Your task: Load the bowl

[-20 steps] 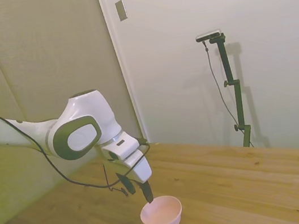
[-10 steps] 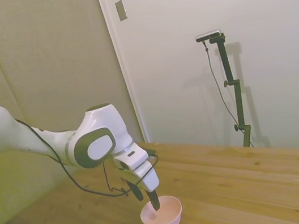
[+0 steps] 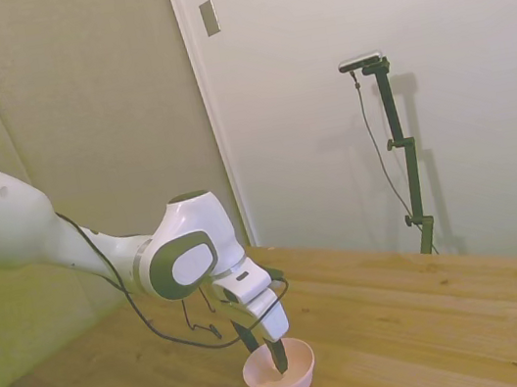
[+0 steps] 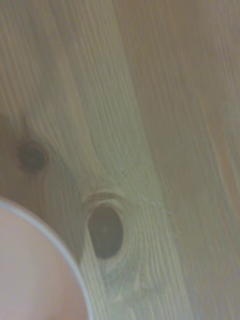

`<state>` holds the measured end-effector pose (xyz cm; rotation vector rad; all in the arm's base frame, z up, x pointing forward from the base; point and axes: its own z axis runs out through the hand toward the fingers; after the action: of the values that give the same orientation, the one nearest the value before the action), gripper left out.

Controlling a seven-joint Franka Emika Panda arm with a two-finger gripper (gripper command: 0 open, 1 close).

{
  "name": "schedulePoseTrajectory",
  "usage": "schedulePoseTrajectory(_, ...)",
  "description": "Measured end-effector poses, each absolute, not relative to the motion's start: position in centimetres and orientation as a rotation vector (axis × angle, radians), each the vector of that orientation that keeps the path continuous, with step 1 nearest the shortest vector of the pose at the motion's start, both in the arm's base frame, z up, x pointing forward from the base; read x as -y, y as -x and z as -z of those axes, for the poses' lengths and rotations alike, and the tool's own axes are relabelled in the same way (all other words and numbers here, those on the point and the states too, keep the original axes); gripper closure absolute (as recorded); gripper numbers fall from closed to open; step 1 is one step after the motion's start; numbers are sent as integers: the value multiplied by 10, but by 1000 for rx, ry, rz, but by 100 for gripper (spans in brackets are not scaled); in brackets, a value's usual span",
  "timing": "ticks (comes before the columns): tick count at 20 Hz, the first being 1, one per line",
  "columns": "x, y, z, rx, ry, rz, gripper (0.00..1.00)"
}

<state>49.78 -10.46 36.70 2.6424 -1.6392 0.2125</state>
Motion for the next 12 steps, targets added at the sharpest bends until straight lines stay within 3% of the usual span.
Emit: schedulePoseTrajectory(12,93,-507,-360,1615,-2665,-209,100)
